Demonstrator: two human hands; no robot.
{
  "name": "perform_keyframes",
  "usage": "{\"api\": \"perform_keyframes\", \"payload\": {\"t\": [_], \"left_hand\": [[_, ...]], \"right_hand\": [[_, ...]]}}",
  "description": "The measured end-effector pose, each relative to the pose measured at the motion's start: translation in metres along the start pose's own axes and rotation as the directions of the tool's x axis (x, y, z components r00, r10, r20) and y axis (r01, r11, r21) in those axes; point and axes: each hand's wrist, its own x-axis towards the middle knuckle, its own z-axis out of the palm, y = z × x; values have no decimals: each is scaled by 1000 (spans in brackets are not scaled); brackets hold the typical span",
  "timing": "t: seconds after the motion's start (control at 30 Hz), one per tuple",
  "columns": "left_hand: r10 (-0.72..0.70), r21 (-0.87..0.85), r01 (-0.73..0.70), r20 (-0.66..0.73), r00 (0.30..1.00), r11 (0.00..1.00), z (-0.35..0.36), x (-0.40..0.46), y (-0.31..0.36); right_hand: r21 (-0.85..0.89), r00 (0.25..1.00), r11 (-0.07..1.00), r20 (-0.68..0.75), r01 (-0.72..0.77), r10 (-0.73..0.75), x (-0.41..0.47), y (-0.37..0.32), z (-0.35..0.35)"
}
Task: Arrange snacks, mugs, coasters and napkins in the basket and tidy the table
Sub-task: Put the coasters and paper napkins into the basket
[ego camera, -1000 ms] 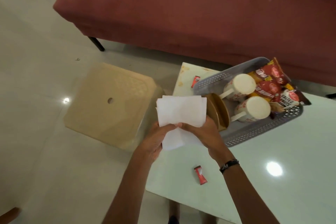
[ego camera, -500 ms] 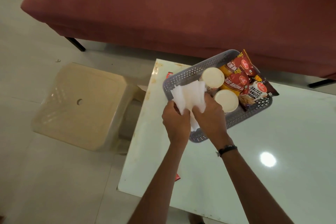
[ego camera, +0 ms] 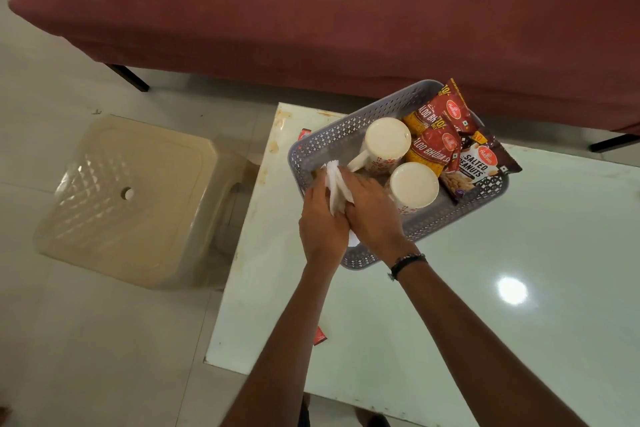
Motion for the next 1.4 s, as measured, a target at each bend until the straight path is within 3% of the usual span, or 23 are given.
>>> {"api": "perform_keyframes", "payload": {"t": [0.13, 0.3, 0.47, 0.67, 0.97, 1.4], "left_hand": [[-4, 8, 4, -8, 1000, 1000, -2, -1, 3], [-15, -30, 13, -55, 998, 999, -3, 7, 4], [-50, -56, 49, -20, 999, 997, -1, 7, -1], [3, 7, -3, 27, 1000, 1000, 4, 5, -5], [-1, -11, 1, 4, 1000, 1000, 2, 5, -7], [15, -27, -16, -28, 999, 999, 7, -3, -8]], "right_hand": [[30, 990, 999, 138, 18, -22, 7, 8, 0], [-43, 995, 996, 61, 78, -75, 22, 6, 2], [-65, 997, 997, 78, 28, -23, 22, 4, -2], [-123, 992, 992, 125, 12, 4, 16, 6, 2], [-108, 1000, 994, 21, 4, -1, 10, 13, -1], [-110, 986, 987, -108, 115, -127, 9, 16, 5]]}}
